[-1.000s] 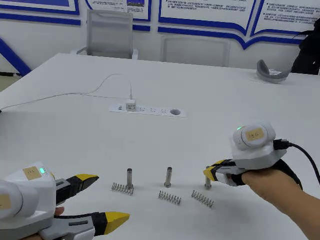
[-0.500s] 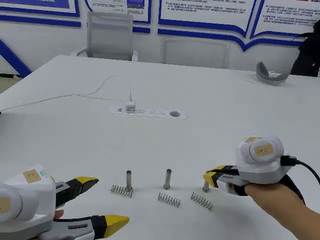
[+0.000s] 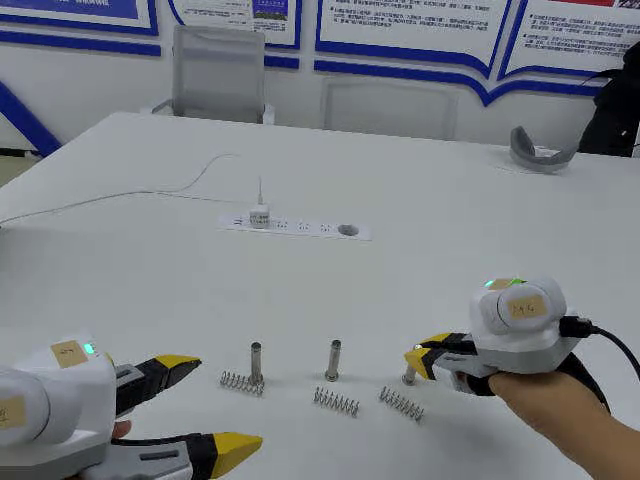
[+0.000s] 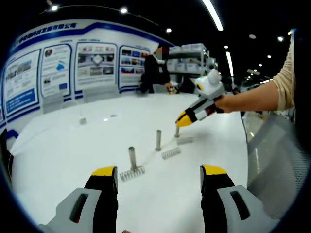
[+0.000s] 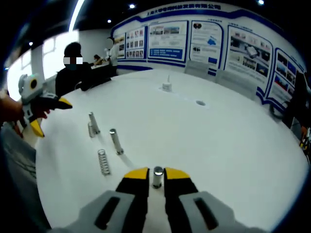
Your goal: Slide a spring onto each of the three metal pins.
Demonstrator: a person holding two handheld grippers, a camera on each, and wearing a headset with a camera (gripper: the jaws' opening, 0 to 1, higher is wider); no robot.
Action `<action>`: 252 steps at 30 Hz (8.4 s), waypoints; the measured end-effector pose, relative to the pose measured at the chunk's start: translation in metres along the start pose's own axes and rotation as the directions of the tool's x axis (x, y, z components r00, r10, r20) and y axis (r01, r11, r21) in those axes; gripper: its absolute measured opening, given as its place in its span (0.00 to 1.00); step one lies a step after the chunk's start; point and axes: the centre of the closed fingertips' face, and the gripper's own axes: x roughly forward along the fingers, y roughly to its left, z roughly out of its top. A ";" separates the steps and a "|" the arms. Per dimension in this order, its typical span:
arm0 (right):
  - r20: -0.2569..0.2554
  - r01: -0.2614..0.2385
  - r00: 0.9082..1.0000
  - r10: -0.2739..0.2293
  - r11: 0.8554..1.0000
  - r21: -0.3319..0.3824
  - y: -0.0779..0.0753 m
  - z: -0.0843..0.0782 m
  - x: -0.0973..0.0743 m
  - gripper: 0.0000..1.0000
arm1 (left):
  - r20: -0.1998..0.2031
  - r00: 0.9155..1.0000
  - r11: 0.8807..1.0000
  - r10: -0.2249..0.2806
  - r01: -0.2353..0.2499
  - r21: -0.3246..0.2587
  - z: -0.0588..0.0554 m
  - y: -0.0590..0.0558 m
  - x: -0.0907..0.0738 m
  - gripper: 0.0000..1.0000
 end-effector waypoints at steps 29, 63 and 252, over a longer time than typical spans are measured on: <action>-0.040 -0.077 0.996 0.075 0.995 -0.063 0.027 -0.029 -0.022 0.17 | -0.002 1.000 1.000 -0.018 0.018 0.003 -0.001 -0.006 0.005 0.70; -0.121 -0.155 0.982 0.147 0.986 -0.054 0.039 -0.058 -0.005 0.12 | -0.022 0.998 0.998 -0.060 0.060 0.007 -0.007 -0.019 0.014 0.67; 0.082 -0.080 0.993 0.087 0.993 -0.084 0.007 0.055 -0.057 0.12 | 0.003 0.999 0.996 -0.054 0.054 0.067 -0.004 -0.017 0.010 0.60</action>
